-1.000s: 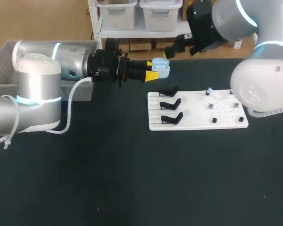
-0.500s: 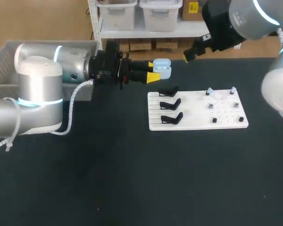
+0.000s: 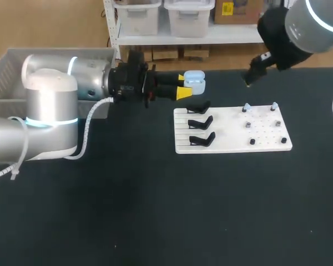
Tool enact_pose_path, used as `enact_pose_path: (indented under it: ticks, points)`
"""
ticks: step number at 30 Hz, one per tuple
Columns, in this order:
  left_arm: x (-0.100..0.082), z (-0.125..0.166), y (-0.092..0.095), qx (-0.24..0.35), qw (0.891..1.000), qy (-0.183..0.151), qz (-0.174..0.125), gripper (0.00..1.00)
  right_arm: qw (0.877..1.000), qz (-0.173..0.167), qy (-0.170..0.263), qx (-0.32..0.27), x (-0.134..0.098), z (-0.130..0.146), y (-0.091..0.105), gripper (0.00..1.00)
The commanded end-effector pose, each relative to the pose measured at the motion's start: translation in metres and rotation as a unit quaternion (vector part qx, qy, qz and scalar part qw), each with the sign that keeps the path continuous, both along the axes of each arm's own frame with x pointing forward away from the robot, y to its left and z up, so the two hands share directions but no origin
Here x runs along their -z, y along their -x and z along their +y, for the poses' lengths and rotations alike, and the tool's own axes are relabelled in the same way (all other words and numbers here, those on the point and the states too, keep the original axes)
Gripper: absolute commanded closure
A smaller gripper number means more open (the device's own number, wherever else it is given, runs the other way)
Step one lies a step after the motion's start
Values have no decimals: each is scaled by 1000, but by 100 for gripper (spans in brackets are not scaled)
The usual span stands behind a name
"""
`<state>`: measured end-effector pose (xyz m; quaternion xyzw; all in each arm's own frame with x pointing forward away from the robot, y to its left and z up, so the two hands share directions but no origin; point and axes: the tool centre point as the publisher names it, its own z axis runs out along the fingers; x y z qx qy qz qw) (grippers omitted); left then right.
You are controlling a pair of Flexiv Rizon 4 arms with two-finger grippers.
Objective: Pick up each earbud case from the left stands, insert the matching earbuds, close the lid, and place the case in the box.
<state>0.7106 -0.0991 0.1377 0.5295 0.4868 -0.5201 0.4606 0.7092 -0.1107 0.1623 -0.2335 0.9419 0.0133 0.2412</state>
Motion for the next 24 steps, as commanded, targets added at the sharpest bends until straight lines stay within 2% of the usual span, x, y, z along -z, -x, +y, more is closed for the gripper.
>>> enact_pose_path:
  ticks: [1,8,15,19,24]
  points:
    - [1,-1,0,-1,1000,1,-1,100,1000,21,12,-6,9,-14,-5,0]
    - [1,-1,0,-1,1000,1,-1,100,998,57,12,-3,32,-32,-11,0]
    - [1,-1,0,-1,1000,1,-1,100,996,84,36,-20,55,-42,-15,0]
    - [1,-1,0,-1,1000,1,-1,100,994,94,55,-25,68,-49,-17,0]
    - [1,-1,0,-1,1000,1,-1,100,993,104,47,-16,78,-55,-20,0]
